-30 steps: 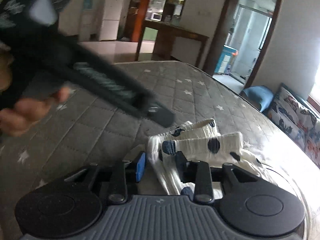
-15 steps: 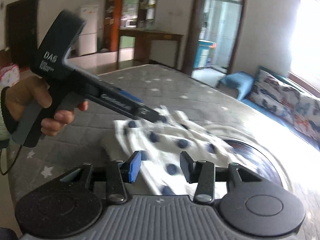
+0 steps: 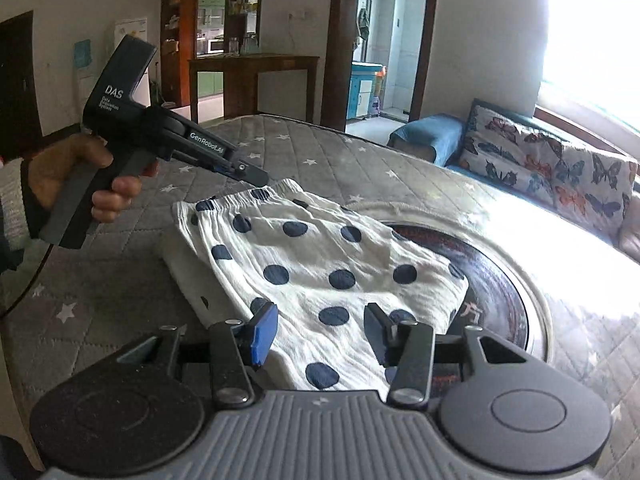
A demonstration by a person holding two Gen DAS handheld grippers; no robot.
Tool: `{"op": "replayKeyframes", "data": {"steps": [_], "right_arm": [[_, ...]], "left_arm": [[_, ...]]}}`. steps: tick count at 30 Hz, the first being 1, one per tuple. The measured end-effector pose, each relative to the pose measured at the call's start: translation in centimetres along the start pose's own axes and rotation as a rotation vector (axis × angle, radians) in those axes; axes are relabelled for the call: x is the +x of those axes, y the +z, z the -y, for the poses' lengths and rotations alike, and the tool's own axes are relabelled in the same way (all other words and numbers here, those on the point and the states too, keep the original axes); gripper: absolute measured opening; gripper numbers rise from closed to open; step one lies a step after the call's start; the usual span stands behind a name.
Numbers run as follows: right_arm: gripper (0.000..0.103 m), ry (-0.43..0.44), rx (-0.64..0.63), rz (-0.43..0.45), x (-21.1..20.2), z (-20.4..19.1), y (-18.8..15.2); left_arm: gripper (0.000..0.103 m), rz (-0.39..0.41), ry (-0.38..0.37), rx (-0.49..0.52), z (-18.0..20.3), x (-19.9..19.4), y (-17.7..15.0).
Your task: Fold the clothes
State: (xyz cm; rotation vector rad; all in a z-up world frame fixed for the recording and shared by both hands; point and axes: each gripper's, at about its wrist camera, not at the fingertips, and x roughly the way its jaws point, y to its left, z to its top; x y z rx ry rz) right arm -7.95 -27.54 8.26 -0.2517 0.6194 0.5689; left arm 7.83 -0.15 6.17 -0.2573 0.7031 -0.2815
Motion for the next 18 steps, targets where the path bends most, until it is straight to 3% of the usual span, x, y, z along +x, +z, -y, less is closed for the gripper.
{"op": "replayKeyframes", "data": {"steps": [5, 9, 14, 17, 18], "right_arm": [[0.048, -0.002, 0.021, -0.020, 0.7, 0.8, 0.1], [0.048, -0.004, 0.007, -0.018, 0.4, 0.8, -0.1], [0.049, -0.006, 0.020, -0.004, 0.2, 1.2, 0.0], [0.049, -0.001, 0.024, -0.006, 0.3, 1.2, -0.1], [0.049, 0.002, 0.022, -0.005, 0.2, 1.2, -0.1]], "left_arm": [[0.014, -0.035, 0.065, 0.013, -0.7, 1.0, -0.7], [0.019, -0.014, 0.084, 0.006, -0.5, 0.1, 0.1], [0.022, 0.040, 0.010, 0.064, 1.7, -0.8, 1.4], [0.035, 0.019, 0.009, 0.137, 3.3, 0.8, 1.6], [0.045, 0.005, 0.010, 0.141, 3.5, 1.5, 1.6]]}}
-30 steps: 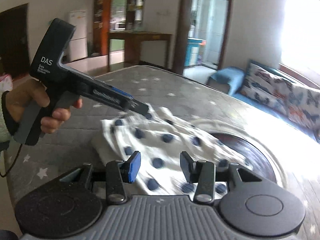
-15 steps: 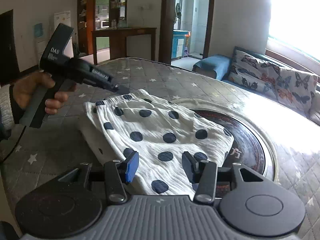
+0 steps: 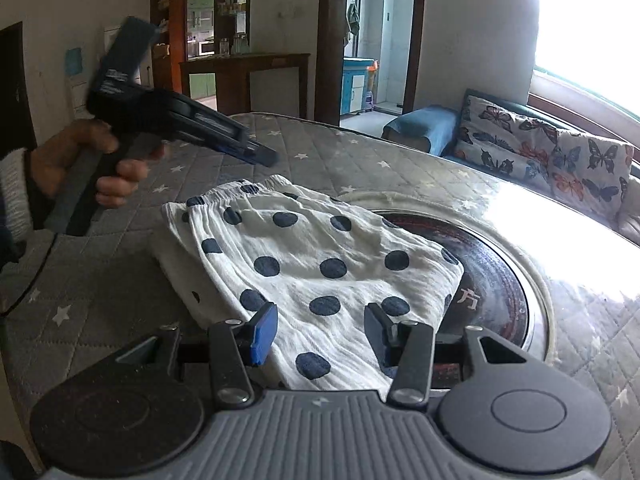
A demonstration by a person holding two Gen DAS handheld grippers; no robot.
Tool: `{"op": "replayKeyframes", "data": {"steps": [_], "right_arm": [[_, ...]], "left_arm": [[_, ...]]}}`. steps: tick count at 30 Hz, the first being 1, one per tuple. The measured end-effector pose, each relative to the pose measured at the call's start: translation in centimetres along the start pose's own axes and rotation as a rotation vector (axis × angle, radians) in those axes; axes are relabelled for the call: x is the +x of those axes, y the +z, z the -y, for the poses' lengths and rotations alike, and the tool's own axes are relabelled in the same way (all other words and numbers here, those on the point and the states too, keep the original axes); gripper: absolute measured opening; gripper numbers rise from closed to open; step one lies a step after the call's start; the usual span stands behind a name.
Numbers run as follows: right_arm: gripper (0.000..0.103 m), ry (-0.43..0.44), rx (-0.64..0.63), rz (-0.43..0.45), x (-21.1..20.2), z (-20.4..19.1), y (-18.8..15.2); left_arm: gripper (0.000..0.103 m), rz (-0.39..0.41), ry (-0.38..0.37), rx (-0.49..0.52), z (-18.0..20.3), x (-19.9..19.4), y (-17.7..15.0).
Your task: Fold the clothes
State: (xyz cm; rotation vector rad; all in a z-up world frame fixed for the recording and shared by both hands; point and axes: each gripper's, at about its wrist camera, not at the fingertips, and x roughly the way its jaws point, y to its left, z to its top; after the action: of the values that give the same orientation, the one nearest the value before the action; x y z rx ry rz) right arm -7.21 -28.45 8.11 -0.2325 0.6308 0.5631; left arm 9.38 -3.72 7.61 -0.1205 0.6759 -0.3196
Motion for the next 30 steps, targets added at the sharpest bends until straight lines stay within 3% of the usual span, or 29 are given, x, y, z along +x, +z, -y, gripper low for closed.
{"op": "replayKeyframes", "data": {"steps": [5, 7, 12, 19, 23, 30], "right_arm": [[0.049, 0.005, -0.016, 0.002, -0.1, -0.2, -0.1], [0.049, 0.005, -0.016, 0.004, -0.2, -0.1, -0.1], [0.049, 0.009, -0.009, 0.006, 0.1, -0.1, -0.2], [0.049, 0.028, -0.033, 0.018, 0.5, -0.6, 0.0], [0.049, 0.033, -0.034, 0.015, 1.3, -0.8, 0.0], [0.047, 0.089, -0.109, 0.041, 2.2, -2.9, 1.1]], "left_arm": [[0.044, -0.044, -0.001, 0.033, 0.7, 2.2, -0.6], [0.022, -0.034, -0.012, 0.029, 0.8, 2.1, -0.9], [0.020, 0.030, 0.013, 0.045, 1.4, 0.3, -1.2], [0.020, 0.096, 0.029, -0.018, 0.8, -3.7, 0.0], [0.020, 0.044, 0.038, -0.063, -0.4, -3.4, 0.7], [0.021, -0.026, 0.070, -0.044, -0.3, -1.7, 0.2]]}}
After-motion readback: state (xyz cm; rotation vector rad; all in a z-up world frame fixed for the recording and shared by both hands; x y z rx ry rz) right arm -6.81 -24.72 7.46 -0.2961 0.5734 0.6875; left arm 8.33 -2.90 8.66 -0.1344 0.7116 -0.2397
